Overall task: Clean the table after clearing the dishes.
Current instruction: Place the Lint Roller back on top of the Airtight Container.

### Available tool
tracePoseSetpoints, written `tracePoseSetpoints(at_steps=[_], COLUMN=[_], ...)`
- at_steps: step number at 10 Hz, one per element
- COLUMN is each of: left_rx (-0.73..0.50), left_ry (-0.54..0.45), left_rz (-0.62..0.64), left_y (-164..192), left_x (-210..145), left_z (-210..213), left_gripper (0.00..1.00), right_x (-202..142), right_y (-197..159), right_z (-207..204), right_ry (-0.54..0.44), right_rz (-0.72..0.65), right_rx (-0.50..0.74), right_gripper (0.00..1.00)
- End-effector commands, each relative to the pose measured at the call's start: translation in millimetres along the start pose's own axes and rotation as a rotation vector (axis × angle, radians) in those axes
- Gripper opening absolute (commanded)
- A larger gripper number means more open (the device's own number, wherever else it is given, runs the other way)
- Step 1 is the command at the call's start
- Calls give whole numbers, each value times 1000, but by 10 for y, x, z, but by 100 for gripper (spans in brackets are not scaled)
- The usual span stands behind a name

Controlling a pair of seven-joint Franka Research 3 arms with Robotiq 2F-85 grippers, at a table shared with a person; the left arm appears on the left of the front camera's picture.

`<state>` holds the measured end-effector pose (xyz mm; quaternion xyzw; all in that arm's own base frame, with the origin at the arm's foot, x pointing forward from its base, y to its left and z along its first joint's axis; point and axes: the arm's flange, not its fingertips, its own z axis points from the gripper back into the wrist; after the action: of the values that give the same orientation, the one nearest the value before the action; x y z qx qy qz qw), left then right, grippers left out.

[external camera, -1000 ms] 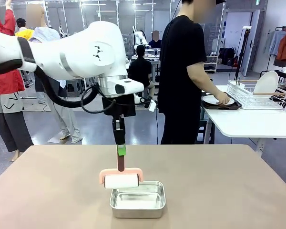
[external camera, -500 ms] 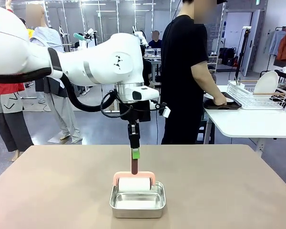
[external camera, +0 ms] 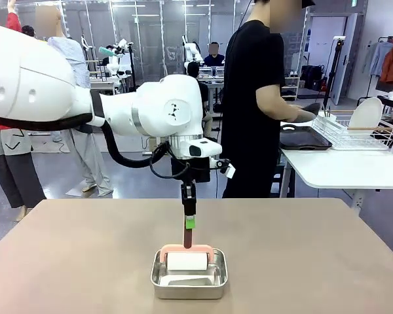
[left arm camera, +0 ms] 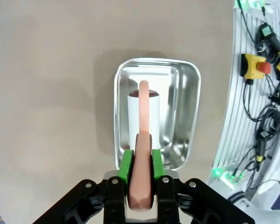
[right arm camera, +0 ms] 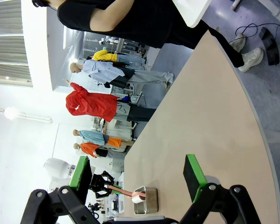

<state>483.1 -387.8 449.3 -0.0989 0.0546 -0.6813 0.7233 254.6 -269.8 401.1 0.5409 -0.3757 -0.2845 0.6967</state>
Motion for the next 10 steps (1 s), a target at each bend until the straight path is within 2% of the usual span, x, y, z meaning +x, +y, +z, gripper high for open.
tracePoseSetpoints(at_steps=[1,6,7,8,9,10], left_rx=[9,6,12,11,14,19], left_ry=[0,20,28,22,17,7], left_rz=[21,60,73,77,76,70], left_y=[101,326,347,355,344,332], left_x=[80,88,75,64,54,51], left_z=[-39,-244,-244,-235,-211,-165], left_gripper=[22,22,45,56,81,92], right_x=[-44,-44,-44,-44,-44,-44], right_y=[5,5,5,5,5,5], right_z=[6,6,6,6,6,6], right_ry=[0,0,0,0,0,0], right_rz=[20,20,20,20,20,20], right_rx=[9,9,9,9,9,9], right_gripper=[100,100,100,100,100,100])
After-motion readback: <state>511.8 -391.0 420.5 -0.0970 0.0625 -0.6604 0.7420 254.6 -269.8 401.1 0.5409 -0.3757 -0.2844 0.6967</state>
